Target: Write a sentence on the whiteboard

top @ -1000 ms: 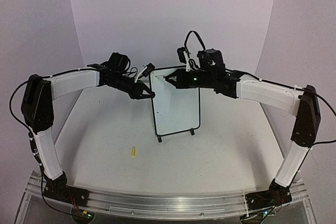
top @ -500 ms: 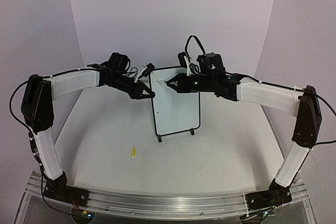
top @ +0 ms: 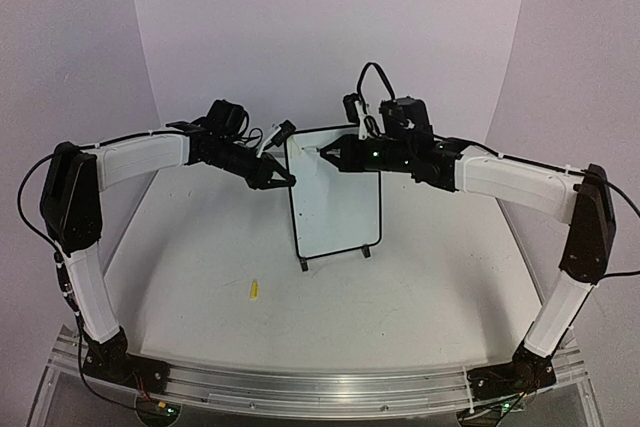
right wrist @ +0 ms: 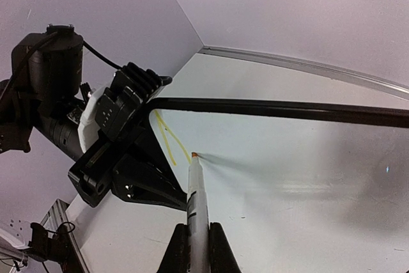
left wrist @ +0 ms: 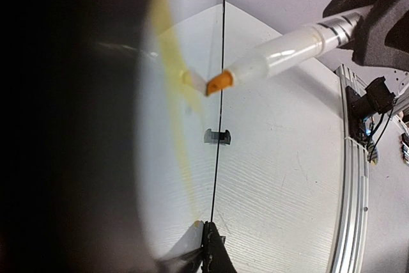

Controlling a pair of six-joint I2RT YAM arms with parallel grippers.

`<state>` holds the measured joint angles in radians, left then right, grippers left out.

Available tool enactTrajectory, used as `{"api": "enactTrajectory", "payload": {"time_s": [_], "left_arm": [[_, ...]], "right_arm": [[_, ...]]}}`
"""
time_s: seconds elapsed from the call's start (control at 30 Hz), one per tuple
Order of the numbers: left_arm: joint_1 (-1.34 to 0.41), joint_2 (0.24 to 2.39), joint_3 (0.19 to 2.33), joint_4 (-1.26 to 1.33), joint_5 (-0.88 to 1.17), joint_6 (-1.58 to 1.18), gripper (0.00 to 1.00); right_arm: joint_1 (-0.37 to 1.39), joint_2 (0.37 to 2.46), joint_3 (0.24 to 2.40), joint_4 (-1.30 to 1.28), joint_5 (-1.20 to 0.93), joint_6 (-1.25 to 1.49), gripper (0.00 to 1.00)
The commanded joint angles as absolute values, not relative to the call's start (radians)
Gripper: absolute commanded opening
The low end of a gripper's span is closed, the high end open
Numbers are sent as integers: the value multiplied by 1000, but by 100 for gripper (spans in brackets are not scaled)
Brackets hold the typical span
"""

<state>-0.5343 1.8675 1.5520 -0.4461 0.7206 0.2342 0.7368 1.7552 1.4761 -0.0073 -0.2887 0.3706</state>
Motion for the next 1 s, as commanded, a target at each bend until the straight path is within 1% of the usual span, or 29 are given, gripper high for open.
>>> {"api": "enactTrajectory", "payload": {"time_s": [0.0,0.6,0.77,0.97], "left_arm": [[-557,1852,1564,-534,654,296,0],[-560,1850,1562,-536,647,298,0],[-560,1849,1562,-532,649,296,0],[-560,1851,1561,-526,649,283,0]], "right_arm": [[729,1721,1522,54,-191,375,0],[729,1702,1524,115,-156,372,0],[728,1675,1488,144,-227,354,0],[729,1619,1390,165,-285,358,0]]}}
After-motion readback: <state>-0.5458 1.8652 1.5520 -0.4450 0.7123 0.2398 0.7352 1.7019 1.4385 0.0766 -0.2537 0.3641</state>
